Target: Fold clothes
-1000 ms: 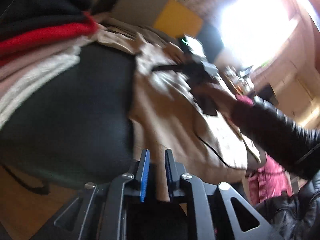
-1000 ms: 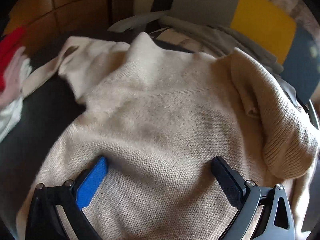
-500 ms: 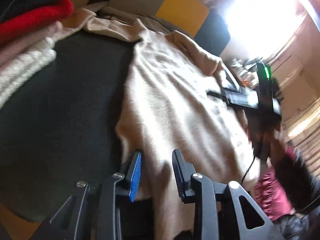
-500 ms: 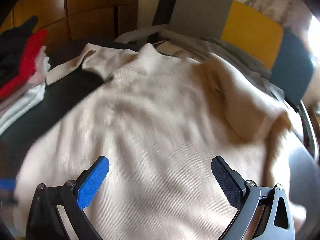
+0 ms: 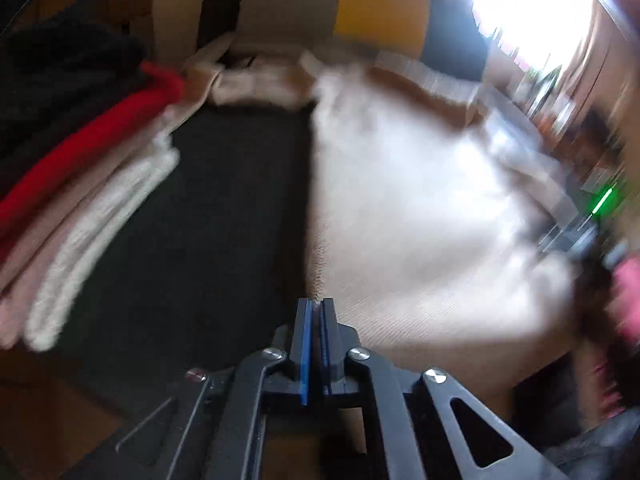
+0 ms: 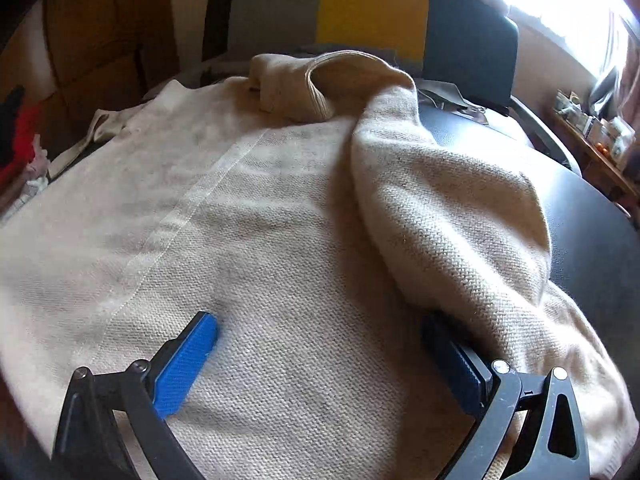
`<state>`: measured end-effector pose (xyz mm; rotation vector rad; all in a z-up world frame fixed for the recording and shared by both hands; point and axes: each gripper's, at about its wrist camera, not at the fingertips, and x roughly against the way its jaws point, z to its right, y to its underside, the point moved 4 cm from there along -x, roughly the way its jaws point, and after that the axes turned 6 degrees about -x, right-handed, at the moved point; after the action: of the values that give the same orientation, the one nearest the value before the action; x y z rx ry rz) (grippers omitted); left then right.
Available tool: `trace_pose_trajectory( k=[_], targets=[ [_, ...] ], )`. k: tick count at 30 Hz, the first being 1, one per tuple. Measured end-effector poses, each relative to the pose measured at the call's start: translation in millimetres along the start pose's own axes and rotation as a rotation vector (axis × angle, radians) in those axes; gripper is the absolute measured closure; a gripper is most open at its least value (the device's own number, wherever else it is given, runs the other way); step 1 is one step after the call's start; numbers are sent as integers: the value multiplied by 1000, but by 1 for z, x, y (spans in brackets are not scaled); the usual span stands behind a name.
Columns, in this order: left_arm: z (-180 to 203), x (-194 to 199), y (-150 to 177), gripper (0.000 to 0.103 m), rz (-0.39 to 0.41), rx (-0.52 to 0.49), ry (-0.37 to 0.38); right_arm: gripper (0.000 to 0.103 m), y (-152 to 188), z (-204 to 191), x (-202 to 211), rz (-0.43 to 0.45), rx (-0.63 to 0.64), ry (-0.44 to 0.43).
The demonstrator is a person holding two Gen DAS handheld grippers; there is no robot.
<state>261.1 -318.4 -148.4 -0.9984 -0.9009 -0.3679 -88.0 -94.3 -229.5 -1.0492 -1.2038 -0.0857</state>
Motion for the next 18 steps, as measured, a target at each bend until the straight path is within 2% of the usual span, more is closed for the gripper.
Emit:
trace_pose_trajectory(
  k=[1,3,5,6,7,10,12,14,17,18],
  targets=[
    [-2,0,3,103,-4,17,-11,0,2,4,0,4,-10,-2],
    [-7,-1,8,94,-12,52,-32,0,0,6,-1,3,-7,-14],
    [-12,-2,14,93,-21,87,-53,0,-1,7,-2,3,2,-31],
    [-8,4,8,89,15,82,-41,0,0,11,0,3,4,-41],
    [1,9,-1,86,53,66,-11,0,0,12,0,4,7,-51],
    [50,2,-29,82,96,-59,128,0,2,11,-1,8,14,-43],
    [86,-21,-44,81,79,-165,168,0,2,11,-1,12,11,-47],
    [111,-55,-52,81,31,-230,171,0,2,12,-1,16,8,-51],
    [127,-108,-44,82,-116,-251,91,0,3,13,2,8,3,-55],
    [130,-111,-43,81,-83,-242,75,0,4,13,3,5,2,-56]
  ],
)
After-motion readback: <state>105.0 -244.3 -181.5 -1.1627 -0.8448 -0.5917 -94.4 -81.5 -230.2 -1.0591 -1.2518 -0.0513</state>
